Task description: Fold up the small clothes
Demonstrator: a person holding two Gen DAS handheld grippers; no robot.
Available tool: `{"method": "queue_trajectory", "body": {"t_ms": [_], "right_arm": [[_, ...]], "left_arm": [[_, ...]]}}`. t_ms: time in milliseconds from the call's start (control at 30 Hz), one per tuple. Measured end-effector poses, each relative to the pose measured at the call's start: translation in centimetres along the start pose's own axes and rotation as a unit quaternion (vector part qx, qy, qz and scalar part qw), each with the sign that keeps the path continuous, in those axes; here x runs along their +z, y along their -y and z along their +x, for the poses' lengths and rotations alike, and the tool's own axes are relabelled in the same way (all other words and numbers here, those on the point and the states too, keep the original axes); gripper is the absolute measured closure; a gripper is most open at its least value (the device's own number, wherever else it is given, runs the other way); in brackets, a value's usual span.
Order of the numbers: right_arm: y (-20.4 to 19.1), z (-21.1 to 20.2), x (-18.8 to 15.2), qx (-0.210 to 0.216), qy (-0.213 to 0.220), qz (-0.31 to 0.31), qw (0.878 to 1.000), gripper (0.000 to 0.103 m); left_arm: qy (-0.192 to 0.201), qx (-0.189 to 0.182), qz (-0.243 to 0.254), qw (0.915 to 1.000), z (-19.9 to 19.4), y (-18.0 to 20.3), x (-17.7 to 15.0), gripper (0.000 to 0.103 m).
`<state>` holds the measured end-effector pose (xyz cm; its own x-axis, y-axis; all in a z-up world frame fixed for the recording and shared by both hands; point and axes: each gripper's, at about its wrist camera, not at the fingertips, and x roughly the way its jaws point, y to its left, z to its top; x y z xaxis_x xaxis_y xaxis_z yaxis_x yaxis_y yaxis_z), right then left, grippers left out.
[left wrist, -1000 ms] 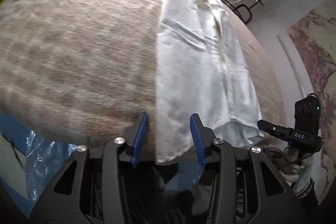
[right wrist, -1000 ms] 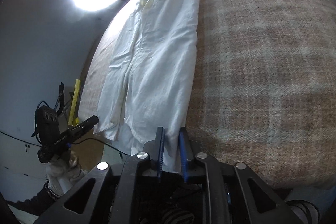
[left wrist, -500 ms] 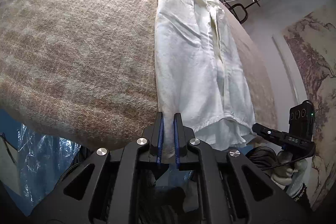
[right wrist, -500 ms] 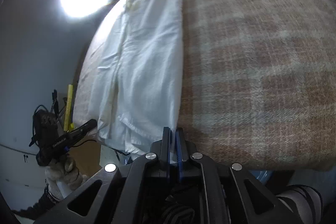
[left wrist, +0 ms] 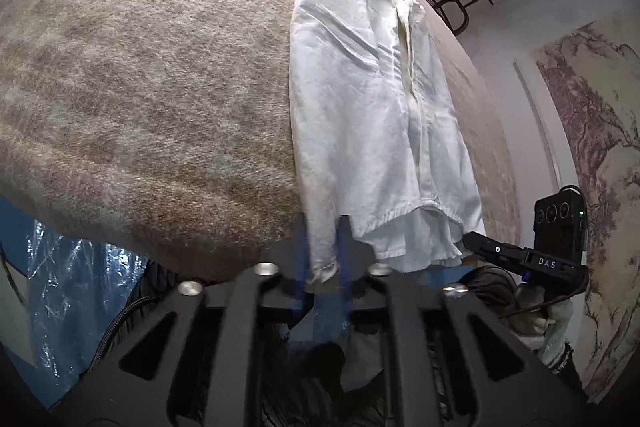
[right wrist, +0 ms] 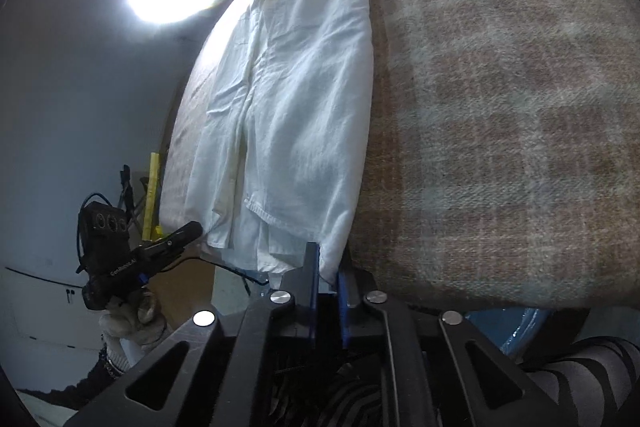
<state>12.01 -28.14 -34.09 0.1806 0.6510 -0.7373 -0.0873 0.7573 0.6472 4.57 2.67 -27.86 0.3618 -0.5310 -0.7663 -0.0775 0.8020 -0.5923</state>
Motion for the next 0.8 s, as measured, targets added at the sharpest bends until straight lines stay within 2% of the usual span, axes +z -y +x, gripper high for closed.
{"method": "queue_trajectory", "body": {"t_ms": [167,433,600,800], "right_arm": [[0.5,-1.1,0.1,0.029,0.009,0.011,0.999,0.1],[0.5,-2.8,1.2,0.085,0.044,0.028,0.995,0.1],[-0.7,-4.0,3.2,0.105,0.068,0.022,0.992,0.1],[-1.9,-5.0,7.2,0.098,0.099,0.014,0.99,0.101]], "left_arm": [[-0.004,-0.029,-0.028,0.9992,-0.3,0.0,0.6,0.098],[0.011,-0.053,-0.013,0.9985,-1.6,2.2,3.1,0.098],[0.028,-0.056,0.005,0.998,-2.1,3.7,6.2,0.098],[0.056,-0.046,0.025,0.9971,-1.6,4.9,10.9,0.098]]}}
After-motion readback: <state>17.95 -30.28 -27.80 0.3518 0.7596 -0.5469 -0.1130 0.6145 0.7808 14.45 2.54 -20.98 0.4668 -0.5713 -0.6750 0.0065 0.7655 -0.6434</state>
